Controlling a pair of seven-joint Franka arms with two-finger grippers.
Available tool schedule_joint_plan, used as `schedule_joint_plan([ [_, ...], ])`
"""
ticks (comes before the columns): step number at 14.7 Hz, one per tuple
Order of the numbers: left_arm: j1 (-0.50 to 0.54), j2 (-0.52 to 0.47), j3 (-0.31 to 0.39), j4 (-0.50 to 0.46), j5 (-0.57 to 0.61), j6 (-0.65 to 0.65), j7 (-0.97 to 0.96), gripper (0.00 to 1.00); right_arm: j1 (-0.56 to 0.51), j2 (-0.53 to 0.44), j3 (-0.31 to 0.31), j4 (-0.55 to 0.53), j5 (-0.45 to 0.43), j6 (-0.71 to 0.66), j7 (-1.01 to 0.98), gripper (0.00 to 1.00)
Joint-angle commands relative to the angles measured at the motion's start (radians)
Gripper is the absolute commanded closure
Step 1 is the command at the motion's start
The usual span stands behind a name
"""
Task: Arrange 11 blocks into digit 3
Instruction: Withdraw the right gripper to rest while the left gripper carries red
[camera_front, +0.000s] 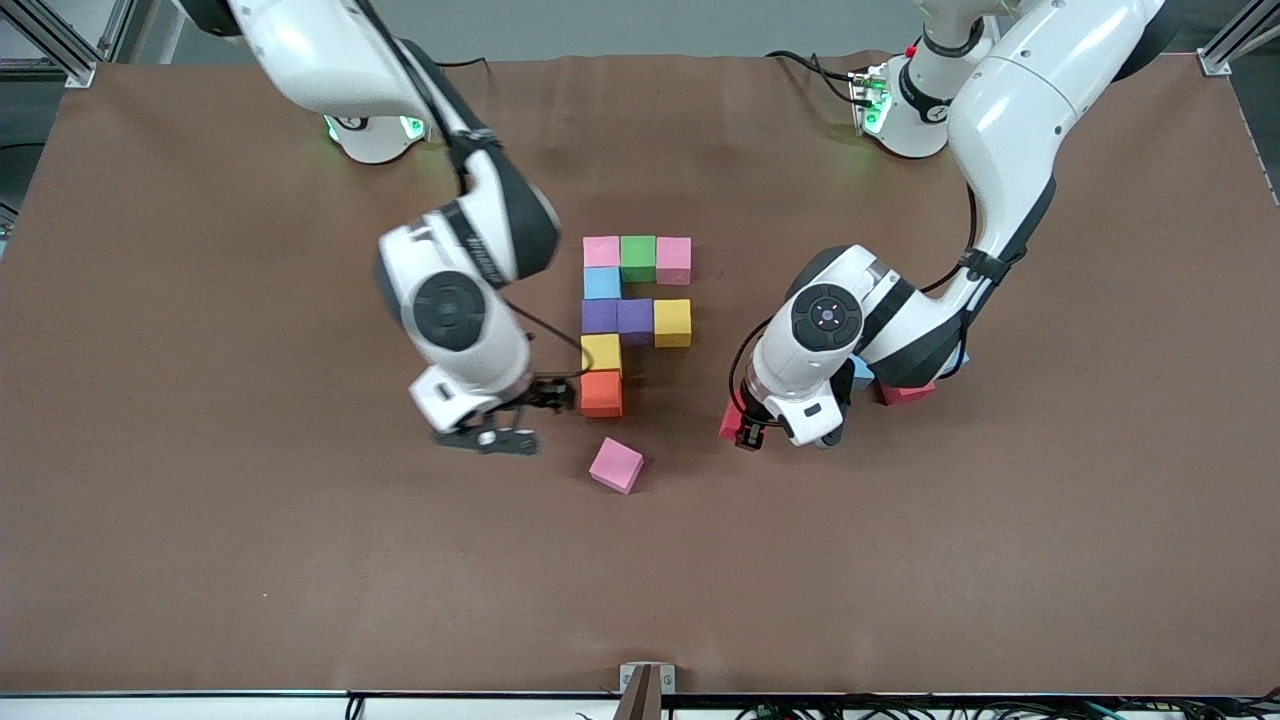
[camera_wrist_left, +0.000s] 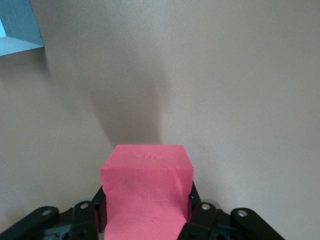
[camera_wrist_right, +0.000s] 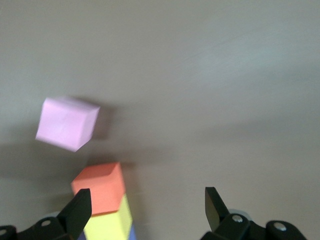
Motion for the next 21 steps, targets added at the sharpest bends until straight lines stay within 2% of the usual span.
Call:
schedule_joint_plan([
  [1, -0.012, 0.007, 0.007, 0.028, -0.017, -0.015, -0.006, 0.70, -0.124, -0.080, 0.013, -0.046, -0.011, -0.074, -0.066, 0.00],
  [5, -0.012, 0.007, 0.007, 0.028, -0.017, -0.017, -0.006, 0.70, -0.279, -0.161, 0.007, -0.049, -0.016, -0.249, -0.373, 0.00],
  [8, -0.014, 0.007, 0.007, 0.028, -0.017, -0.015, -0.006, 0.70, -0.363, -0.220, 0.007, -0.053, -0.087, -0.325, -0.490, 0.00],
  [11, -0.014, 0.007, 0.007, 0.028, -0.017, -0.017, -0.006, 0.70, -0.467, -0.301, 0.009, -0.133, -0.089, -0.327, -0.568, 0.00],
  [15, -0.011, 0.004, 0.007, 0.030, -0.018, -0.017, -0.006, 0.70, -0.528, -0.431, 0.009, -0.292, -0.091, -0.299, -0.597, 0.00],
  [18, -0.012, 0.005, 0.007, 0.030, -0.017, -0.017, -0.008, 0.70, -0.549, -0.461, 0.007, -0.296, -0.091, -0.305, -0.665, 0.00],
  [21, -0.014, 0.004, 0.007, 0.030, -0.018, -0.017, -0.008, 0.70, -0.552, -0.458, 0.007, -0.255, -0.094, -0.313, -0.668, 0.00],
])
